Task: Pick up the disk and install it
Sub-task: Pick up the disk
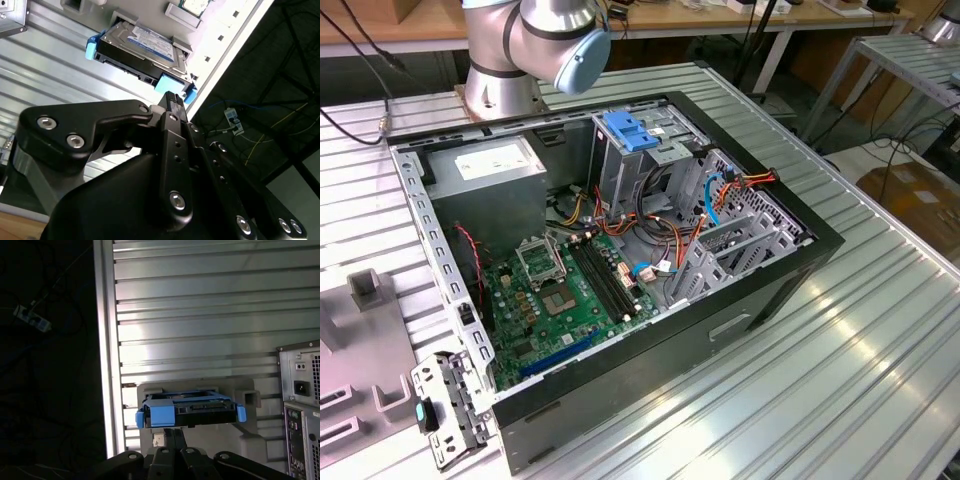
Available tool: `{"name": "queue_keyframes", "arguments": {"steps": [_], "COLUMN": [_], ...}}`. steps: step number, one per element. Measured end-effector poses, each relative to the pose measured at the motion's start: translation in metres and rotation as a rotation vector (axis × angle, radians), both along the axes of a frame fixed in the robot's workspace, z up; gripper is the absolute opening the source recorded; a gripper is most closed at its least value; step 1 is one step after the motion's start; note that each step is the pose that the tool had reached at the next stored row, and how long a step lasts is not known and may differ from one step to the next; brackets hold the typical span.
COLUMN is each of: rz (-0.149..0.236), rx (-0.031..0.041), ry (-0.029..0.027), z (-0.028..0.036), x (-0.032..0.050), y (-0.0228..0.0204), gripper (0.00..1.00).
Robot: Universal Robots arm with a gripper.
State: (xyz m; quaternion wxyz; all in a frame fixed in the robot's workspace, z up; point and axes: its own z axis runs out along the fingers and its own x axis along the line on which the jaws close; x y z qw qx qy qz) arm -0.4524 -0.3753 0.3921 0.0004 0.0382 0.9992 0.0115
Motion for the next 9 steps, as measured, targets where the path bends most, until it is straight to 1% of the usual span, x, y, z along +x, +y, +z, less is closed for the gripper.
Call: {"name": "queue_keyframes", "arguments": {"steps": [9], "rz": [0.001], "rx": [0.0000], "ry": [0.0000], "z": [0.0000], "x": [-0.0002], "y": [0.0000], "gripper": [0.11]}}
